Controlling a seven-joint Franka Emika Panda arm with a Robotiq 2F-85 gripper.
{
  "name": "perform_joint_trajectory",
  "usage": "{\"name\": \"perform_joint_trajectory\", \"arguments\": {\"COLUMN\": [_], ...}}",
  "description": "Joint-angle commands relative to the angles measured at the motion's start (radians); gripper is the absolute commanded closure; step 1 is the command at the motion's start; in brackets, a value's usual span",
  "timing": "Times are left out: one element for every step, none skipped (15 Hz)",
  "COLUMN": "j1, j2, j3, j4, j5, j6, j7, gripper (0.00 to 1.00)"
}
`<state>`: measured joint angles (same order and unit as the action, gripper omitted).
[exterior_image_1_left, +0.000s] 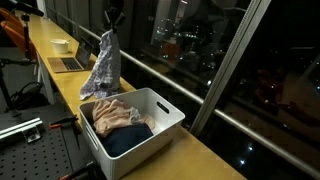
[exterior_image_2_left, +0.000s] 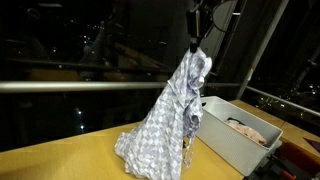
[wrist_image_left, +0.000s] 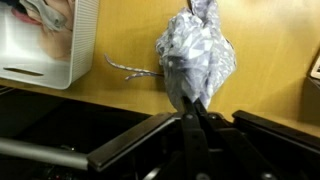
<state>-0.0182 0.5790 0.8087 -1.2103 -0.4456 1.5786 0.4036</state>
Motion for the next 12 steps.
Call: {"name": "perform_joint_trajectory", "arguments": {"j1": [-0.132, -0.159, -0.188, -0.215, -0.242, -0.27, -0.305, -0.341, -0.386, -0.433, -0.488, -0.538], "j2": [-0.089, -0.099, -0.116, -0.132, -0.152, -0.177, -0.203, -0.237, -0.275, -0.319, -0.37, -0.415], "j3": [0.033, 0.037, 0.043, 0.05, 0.057, 0.065, 0.077, 0.09, 0.101, 0.116, 0.131, 0.143], "j4": [-0.256, -0.315, -0.376, -0.436, -0.497, -0.557, -0.619, -0.679, -0.741, -0.8, -0.862, -0.911], "j5": [0.062, 0.068, 0.077, 0.084, 0.09, 0.097, 0.109, 0.125, 0.146, 0.173, 0.207, 0.245], "j6": [0.158, 0.203, 0.245, 0.287, 0.328, 0.368, 0.413, 0.457, 0.504, 0.549, 0.595, 0.634], "j7": [0.031, 0.031, 0.03, 0.025, 0.02, 0.016, 0.008, -0.001, -0.012, -0.027, -0.052, -0.081], "gripper": [0.99, 0.99, 0.99, 0.99, 0.85, 0.7, 0.64, 0.56, 0.49, 0.43, 0.34, 0.28]}}
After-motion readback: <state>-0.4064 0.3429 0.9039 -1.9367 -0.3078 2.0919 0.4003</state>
